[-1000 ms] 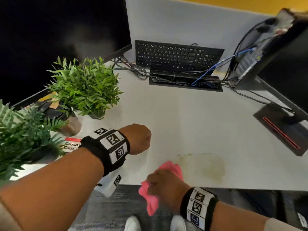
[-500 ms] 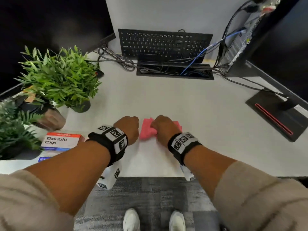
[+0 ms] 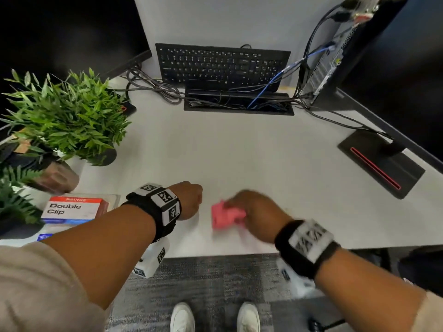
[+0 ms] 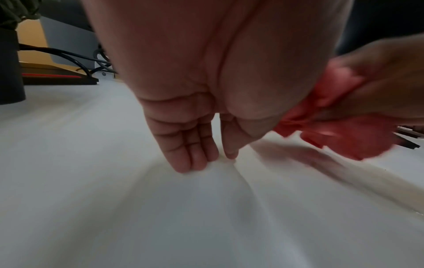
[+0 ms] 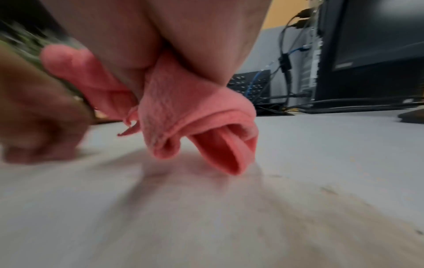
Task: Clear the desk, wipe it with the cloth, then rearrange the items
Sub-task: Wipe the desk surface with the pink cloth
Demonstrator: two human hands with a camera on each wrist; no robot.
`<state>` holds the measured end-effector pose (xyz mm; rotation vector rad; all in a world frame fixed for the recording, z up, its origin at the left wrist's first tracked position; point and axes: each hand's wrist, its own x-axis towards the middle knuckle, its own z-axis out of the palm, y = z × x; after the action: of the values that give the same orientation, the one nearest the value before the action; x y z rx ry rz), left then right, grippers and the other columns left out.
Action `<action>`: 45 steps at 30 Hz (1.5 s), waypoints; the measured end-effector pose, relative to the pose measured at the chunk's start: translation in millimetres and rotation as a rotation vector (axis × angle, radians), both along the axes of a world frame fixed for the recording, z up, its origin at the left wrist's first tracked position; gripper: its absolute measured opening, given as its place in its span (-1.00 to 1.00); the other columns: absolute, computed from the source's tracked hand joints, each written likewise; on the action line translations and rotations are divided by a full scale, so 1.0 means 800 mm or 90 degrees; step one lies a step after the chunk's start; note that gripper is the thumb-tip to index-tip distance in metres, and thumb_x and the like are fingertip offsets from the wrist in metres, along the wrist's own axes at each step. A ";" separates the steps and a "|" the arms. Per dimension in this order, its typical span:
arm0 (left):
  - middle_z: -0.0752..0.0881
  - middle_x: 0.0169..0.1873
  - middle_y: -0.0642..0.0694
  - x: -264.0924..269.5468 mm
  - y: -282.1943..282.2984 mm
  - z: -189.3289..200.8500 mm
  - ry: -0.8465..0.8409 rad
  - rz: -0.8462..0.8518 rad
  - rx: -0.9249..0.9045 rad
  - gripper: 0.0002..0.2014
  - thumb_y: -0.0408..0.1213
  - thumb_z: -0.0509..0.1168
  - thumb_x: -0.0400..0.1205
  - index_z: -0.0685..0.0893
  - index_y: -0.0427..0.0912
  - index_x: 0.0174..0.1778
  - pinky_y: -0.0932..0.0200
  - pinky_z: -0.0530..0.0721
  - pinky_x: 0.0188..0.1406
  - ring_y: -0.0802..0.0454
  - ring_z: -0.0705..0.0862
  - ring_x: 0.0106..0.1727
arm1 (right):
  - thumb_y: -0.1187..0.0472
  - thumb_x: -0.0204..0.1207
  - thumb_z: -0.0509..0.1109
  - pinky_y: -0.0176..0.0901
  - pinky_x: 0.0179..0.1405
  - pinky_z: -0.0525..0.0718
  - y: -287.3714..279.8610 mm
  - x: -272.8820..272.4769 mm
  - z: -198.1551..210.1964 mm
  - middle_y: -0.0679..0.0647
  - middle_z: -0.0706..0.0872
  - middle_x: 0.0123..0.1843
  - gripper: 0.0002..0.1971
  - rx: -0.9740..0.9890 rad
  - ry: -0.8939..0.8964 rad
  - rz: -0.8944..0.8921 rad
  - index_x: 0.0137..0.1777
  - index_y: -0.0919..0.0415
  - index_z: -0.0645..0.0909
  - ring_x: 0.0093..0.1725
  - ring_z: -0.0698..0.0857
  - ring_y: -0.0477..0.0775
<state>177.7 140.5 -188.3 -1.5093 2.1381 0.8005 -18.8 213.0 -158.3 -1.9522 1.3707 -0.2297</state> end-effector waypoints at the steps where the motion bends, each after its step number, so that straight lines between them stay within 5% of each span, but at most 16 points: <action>1: 0.59 0.27 -0.18 -0.001 0.000 0.000 0.003 0.003 -0.003 -0.71 -0.31 0.15 0.63 0.58 -0.09 0.26 0.11 0.55 0.19 -0.16 0.62 0.25 | 0.27 0.57 0.41 -0.50 0.22 0.45 -0.028 -0.006 -0.005 -0.23 0.71 -0.03 -0.86 -0.037 0.000 -0.037 -0.09 0.11 0.81 -0.06 0.61 -0.39; 4: 0.56 0.27 -0.19 -0.006 0.002 0.000 -0.008 -0.003 0.003 -0.69 -0.31 0.14 0.63 0.57 -0.09 0.28 0.04 0.57 0.27 -0.18 0.62 0.26 | 0.15 0.54 0.37 -0.33 0.20 0.60 -0.077 -0.023 -0.048 0.03 0.76 -0.37 -0.67 -0.025 0.034 -0.142 -0.47 0.17 0.58 -0.21 0.76 -0.07; 8: 0.51 0.28 -0.18 -0.006 0.006 -0.006 -0.007 -0.012 0.013 -0.67 -0.33 0.11 0.63 0.56 -0.08 0.30 0.01 0.59 0.28 -0.21 0.62 0.24 | 0.37 0.53 0.34 -0.10 0.17 0.50 -0.018 -0.012 -0.093 0.17 0.70 0.10 -0.78 -0.035 0.117 -0.159 0.06 0.17 0.76 0.15 0.62 0.20; 11: 0.51 0.29 -0.20 -0.005 0.003 -0.006 -0.011 -0.015 0.030 -0.69 -0.30 0.11 0.62 0.55 -0.06 0.27 -0.01 0.60 0.27 -0.22 0.63 0.23 | 0.45 0.45 0.34 -0.14 0.20 0.49 0.067 -0.003 -0.089 0.11 0.68 0.20 -0.61 -0.033 0.102 -0.052 0.22 0.12 0.73 0.23 0.59 0.14; 14: 0.48 0.31 -0.19 -0.008 0.002 -0.002 -0.024 -0.052 0.040 -0.69 -0.28 0.10 0.65 0.53 -0.07 0.30 0.06 0.58 0.23 -0.20 0.62 0.24 | 0.39 0.44 0.33 -0.41 0.10 0.40 0.115 -0.014 -0.076 0.04 0.76 0.08 -0.69 0.050 0.075 0.022 0.06 0.07 0.79 0.13 0.64 -0.01; 17: 0.44 0.36 -0.16 -0.015 0.003 0.004 -0.017 -0.075 0.029 -0.65 -0.27 0.10 0.66 0.49 -0.02 0.37 0.03 0.56 0.31 -0.18 0.56 0.33 | 0.31 0.38 0.32 -0.48 -0.01 0.57 0.107 -0.023 -0.036 0.02 0.82 -0.17 -0.79 0.085 0.016 0.028 -0.18 0.11 0.80 -0.11 0.70 -0.21; 20: 0.42 0.40 -0.13 -0.031 0.005 0.006 0.012 -0.110 0.009 -0.53 -0.34 0.10 0.61 0.45 0.06 0.45 -0.10 0.51 0.41 -0.20 0.48 0.43 | 0.39 0.45 0.34 -0.58 -0.18 0.45 0.041 -0.028 -0.007 -0.10 0.69 -0.32 -0.82 -0.002 -0.013 -0.048 -0.27 0.23 0.76 -0.26 0.59 -0.43; 25: 0.51 0.33 -0.25 -0.064 0.004 0.010 0.003 -0.122 -0.058 -0.58 -0.40 0.13 0.61 0.49 -0.22 0.41 -0.06 0.59 0.32 -0.25 0.59 0.33 | 0.22 0.33 0.35 -0.19 -0.18 0.60 -0.066 -0.035 -0.053 0.15 0.78 -0.37 -0.81 -0.032 0.101 -0.170 -0.43 0.18 0.74 -0.26 0.75 0.15; 27: 0.51 0.32 -0.25 -0.063 0.002 0.008 -0.002 -0.112 -0.070 -0.60 -0.39 0.15 0.61 0.52 -0.20 0.39 -0.06 0.59 0.34 -0.25 0.59 0.33 | 0.22 0.35 0.34 -0.09 -0.02 0.67 -0.051 -0.025 -0.072 0.23 0.78 -0.15 -0.83 -0.009 0.145 -0.184 -0.23 0.18 0.78 -0.06 0.75 0.24; 30: 0.52 0.34 -0.24 -0.054 0.001 0.000 0.000 -0.129 -0.058 -0.63 -0.38 0.20 0.57 0.59 -0.21 0.32 -0.08 0.60 0.33 -0.24 0.59 0.33 | 0.37 0.44 0.36 -0.11 0.19 0.59 0.026 -0.001 -0.076 0.14 0.68 0.16 -0.68 0.003 0.114 -0.140 0.15 0.11 0.73 0.19 0.61 0.17; 33: 0.45 0.39 -0.20 -0.052 0.000 -0.005 0.006 -0.140 -0.042 -0.59 -0.33 0.19 0.59 0.56 -0.16 0.38 -0.07 0.52 0.42 -0.20 0.51 0.41 | 0.29 0.44 0.41 -0.13 0.13 0.66 0.100 -0.004 -0.059 -0.06 0.74 -0.02 -0.80 0.077 0.077 -0.042 -0.04 0.02 0.78 0.04 0.68 -0.05; 35: 0.44 0.40 -0.18 -0.053 0.001 -0.004 0.001 -0.134 -0.038 -0.60 -0.31 0.16 0.60 0.54 -0.14 0.39 -0.07 0.50 0.44 -0.19 0.49 0.42 | 0.22 0.48 0.38 -0.40 -0.04 0.67 0.108 -0.022 -0.036 -0.10 0.73 -0.27 -0.86 0.127 0.072 -0.029 -0.19 0.09 0.78 -0.22 0.68 -0.22; 37: 0.41 0.43 -0.16 -0.057 0.001 -0.005 0.007 -0.125 -0.046 -0.58 -0.31 0.14 0.62 0.50 -0.15 0.43 -0.07 0.48 0.46 -0.18 0.46 0.45 | 0.35 0.51 0.33 -0.69 -0.19 0.52 0.083 -0.046 -0.011 -0.15 0.63 -0.37 -0.81 0.132 0.032 -0.120 -0.23 0.23 0.76 -0.32 0.64 -0.35; 40: 0.36 0.48 -0.15 -0.063 0.001 -0.006 -0.003 -0.099 -0.040 -0.57 -0.37 0.11 0.64 0.44 -0.20 0.47 -0.06 0.43 0.50 -0.17 0.41 0.48 | 0.42 0.53 0.30 -0.83 -0.20 0.38 0.010 -0.102 -0.001 -0.14 0.64 -0.43 -0.72 0.012 0.014 -0.312 -0.38 0.30 0.72 -0.34 0.60 -0.60; 43: 0.34 0.50 -0.14 -0.069 0.001 -0.005 -0.008 -0.088 -0.043 -0.55 -0.39 0.11 0.65 0.39 -0.22 0.50 -0.02 0.43 0.51 -0.15 0.40 0.50 | 0.29 0.41 0.36 -0.66 -0.14 0.42 -0.033 -0.134 -0.046 -0.03 0.71 -0.36 -0.78 -0.051 0.140 -0.324 -0.42 0.12 0.74 -0.27 0.69 -0.29; 45: 0.35 0.50 -0.14 -0.070 0.001 -0.004 -0.008 -0.079 -0.040 -0.56 -0.40 0.10 0.66 0.38 -0.22 0.50 0.01 0.43 0.51 -0.14 0.41 0.50 | 0.29 0.31 0.33 -0.22 0.04 0.60 -0.029 -0.136 -0.080 0.10 0.79 -0.15 -0.80 -0.056 0.193 -0.290 -0.22 0.09 0.79 -0.04 0.75 0.16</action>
<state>121.5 141.7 -191.8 -1.3917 2.2426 0.6849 -127.5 190.2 -222.0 -1.7700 2.0306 -0.2138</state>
